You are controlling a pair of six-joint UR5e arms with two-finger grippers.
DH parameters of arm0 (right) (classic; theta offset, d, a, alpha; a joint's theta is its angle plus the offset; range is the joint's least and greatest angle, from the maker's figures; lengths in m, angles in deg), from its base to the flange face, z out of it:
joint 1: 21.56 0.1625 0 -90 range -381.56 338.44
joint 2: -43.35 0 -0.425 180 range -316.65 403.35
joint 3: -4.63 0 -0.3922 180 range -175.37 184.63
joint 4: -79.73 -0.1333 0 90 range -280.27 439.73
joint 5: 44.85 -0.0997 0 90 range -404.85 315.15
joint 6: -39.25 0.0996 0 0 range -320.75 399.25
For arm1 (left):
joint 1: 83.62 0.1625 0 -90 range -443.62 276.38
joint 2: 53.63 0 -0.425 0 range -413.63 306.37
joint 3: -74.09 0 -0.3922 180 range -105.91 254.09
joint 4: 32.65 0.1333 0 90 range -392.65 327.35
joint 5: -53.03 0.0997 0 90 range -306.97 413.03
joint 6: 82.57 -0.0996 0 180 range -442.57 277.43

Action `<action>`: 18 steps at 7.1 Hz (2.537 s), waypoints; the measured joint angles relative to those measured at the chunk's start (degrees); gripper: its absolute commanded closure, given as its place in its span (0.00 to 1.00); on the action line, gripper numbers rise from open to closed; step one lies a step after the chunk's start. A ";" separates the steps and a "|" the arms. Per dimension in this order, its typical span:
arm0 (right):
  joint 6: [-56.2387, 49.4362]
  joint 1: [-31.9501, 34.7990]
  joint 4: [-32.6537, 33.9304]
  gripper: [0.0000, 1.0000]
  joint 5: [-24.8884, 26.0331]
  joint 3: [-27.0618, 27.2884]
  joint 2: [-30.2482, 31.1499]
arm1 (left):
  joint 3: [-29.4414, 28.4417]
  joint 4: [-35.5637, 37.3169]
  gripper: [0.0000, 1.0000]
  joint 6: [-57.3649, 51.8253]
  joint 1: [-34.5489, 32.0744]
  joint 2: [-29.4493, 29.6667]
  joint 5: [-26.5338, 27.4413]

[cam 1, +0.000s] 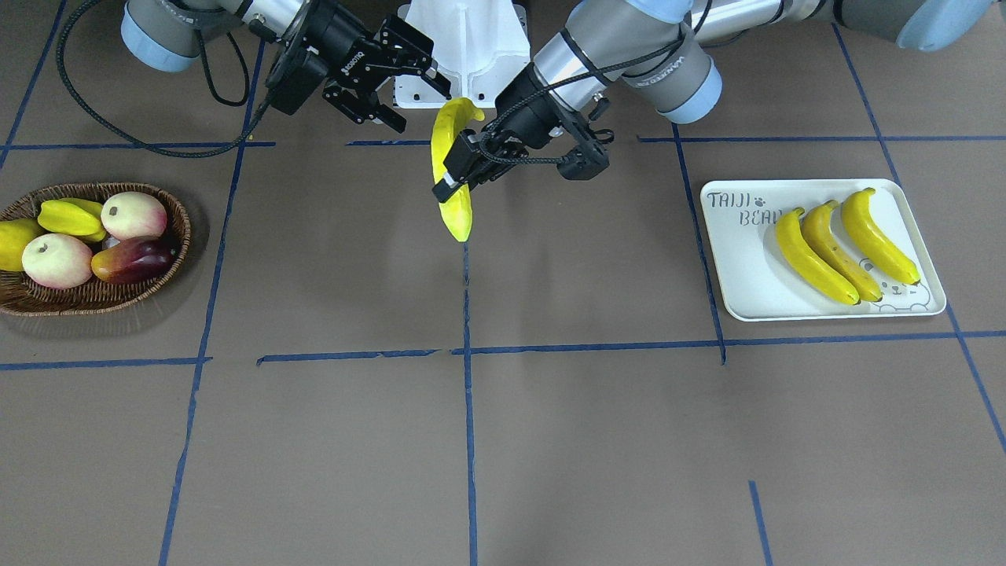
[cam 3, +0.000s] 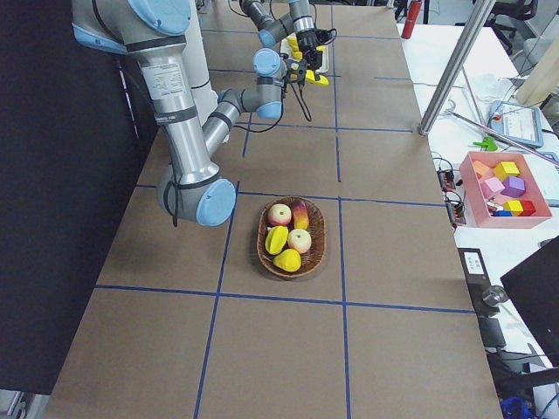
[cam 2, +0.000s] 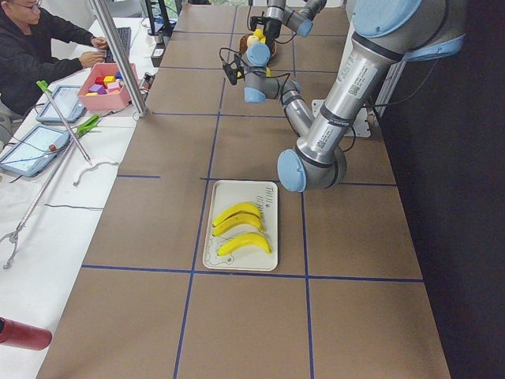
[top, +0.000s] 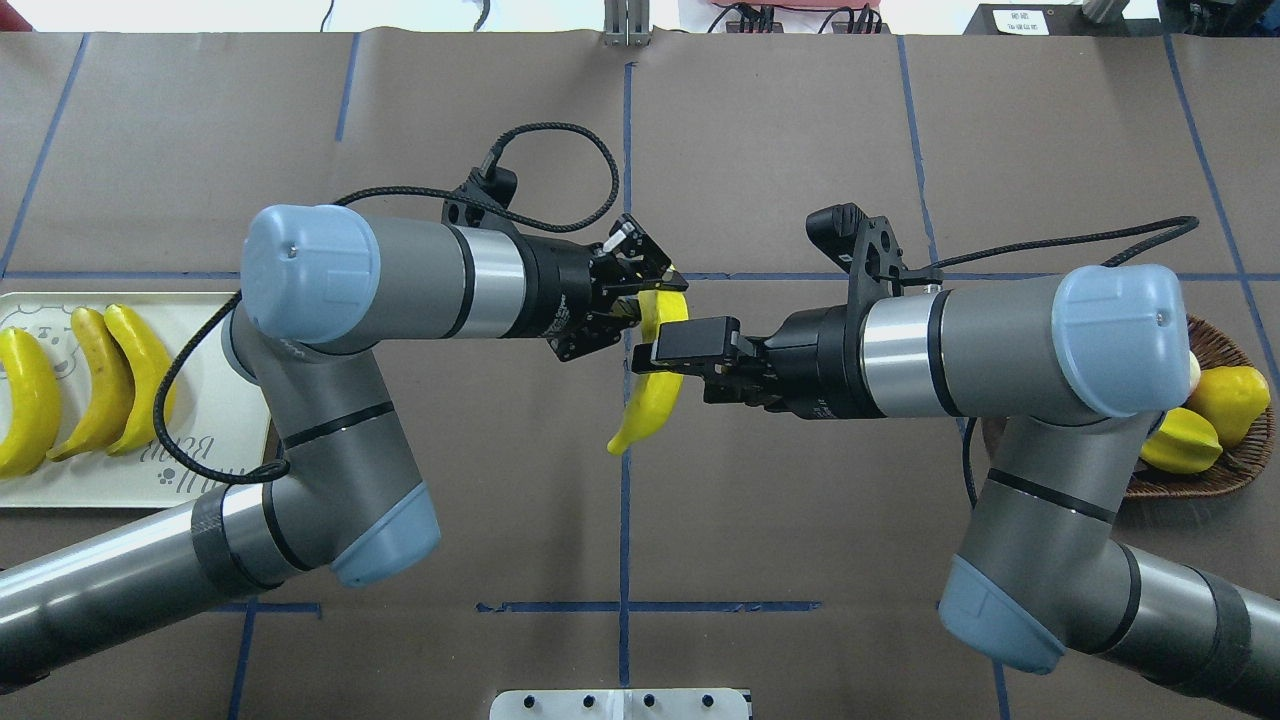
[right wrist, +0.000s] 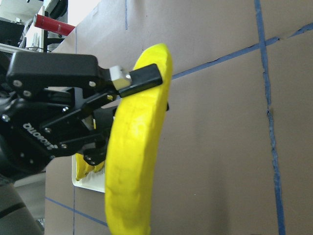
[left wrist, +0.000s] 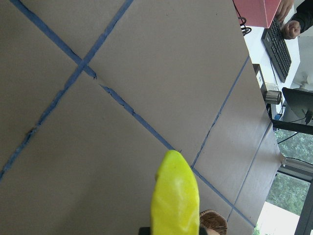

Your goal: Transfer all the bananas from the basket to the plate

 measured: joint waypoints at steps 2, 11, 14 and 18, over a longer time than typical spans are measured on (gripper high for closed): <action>-0.03 5.04 0.39 0.00 -6.15 0.28 1.61 | -0.24 0.70 1.00 -4.69 -4.16 -5.31 -4.88; -36.43 22.39 31.77 0.00 -17.59 2.81 9.38 | 7.92 19.80 0.00 -46.21 -10.29 -34.70 0.38; -52.85 28.43 44.24 0.00 -17.55 3.24 11.26 | 8.74 22.40 0.00 -49.54 -11.40 -34.72 -0.44; -82.68 44.87 47.93 0.00 -23.12 -0.11 22.94 | 9.85 40.46 0.00 -88.57 -32.90 -34.73 -15.75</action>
